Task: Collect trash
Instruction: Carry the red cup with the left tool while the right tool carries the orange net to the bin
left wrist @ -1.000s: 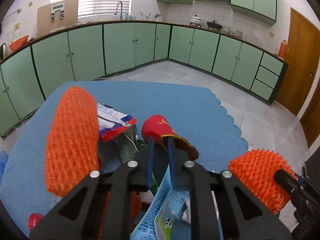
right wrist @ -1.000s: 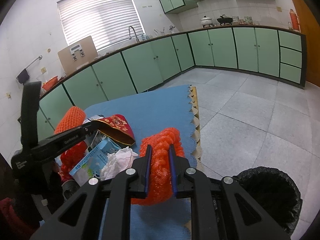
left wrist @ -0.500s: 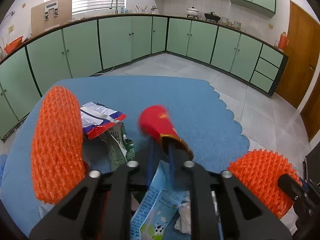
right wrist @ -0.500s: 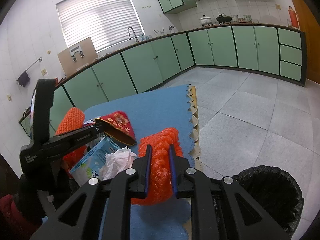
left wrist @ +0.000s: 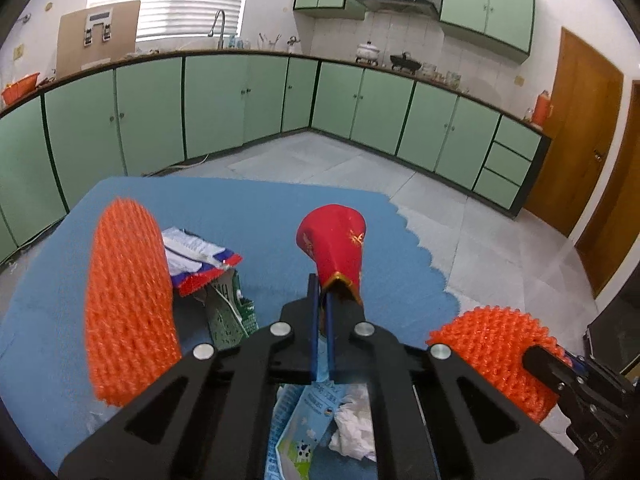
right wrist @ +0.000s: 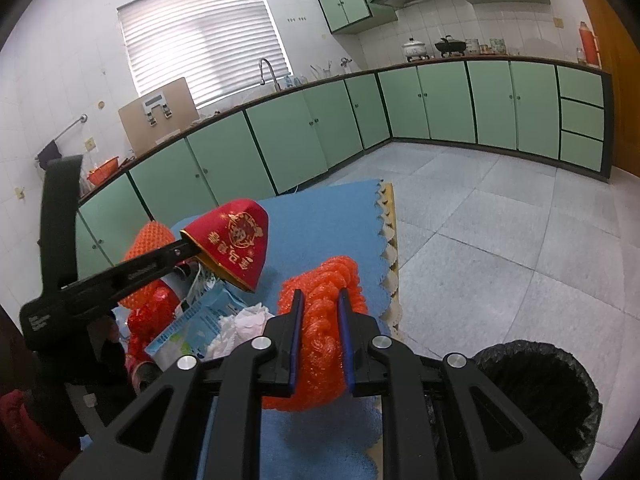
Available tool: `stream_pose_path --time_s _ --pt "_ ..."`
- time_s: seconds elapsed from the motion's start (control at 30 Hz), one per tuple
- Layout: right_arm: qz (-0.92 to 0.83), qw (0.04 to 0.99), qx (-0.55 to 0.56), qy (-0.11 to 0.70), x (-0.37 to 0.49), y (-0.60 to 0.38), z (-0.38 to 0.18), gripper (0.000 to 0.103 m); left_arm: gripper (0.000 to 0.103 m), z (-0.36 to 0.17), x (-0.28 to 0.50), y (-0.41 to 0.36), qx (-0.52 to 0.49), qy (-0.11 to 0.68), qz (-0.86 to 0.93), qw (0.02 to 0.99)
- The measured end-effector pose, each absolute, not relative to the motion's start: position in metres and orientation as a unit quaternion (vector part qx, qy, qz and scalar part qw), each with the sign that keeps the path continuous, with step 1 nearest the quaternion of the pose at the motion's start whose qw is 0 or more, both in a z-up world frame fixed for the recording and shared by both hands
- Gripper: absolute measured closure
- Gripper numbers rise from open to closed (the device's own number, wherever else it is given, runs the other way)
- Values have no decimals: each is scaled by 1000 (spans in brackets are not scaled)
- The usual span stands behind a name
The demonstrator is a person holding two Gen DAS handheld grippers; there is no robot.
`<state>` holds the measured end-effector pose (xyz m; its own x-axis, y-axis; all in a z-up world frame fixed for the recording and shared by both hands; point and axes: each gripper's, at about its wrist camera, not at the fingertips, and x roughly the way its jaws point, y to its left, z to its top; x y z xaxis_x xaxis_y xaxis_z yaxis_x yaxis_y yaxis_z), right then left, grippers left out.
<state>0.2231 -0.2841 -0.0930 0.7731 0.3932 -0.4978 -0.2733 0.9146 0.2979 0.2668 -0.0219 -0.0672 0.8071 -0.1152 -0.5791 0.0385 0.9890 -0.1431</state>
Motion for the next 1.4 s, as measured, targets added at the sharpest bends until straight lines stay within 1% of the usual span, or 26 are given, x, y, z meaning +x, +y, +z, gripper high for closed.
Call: stream_pose_path --time_s 0.37,0.67,0.9,1.1,1.33,1.37,1.4 --pt "157 949 96 255 202 -295 -59 87 101 -46 244 -41 -54 283 -75 955" --pt "119 961 91 234 172 -318 -40 87 101 -38 220 -79 -38 272 -124 954" --pt "75 966 98 227 150 -353 -36 87 101 -43 203 -118 -24 275 -171 946" --pt "26 965 111 236 132 -397 -48 87 101 -61 189 -167 -10 292 -226 929" --pt "-27 950 138 280 129 -454 -94 87 101 -105 189 -231 25 340 -277 898" --pt "-30 946 139 292 132 -461 -102 86 101 -112 191 -239 31 351 -283 892" --pt "-36 944 139 298 133 -465 -108 82 100 -120 194 -248 37 364 -290 885"
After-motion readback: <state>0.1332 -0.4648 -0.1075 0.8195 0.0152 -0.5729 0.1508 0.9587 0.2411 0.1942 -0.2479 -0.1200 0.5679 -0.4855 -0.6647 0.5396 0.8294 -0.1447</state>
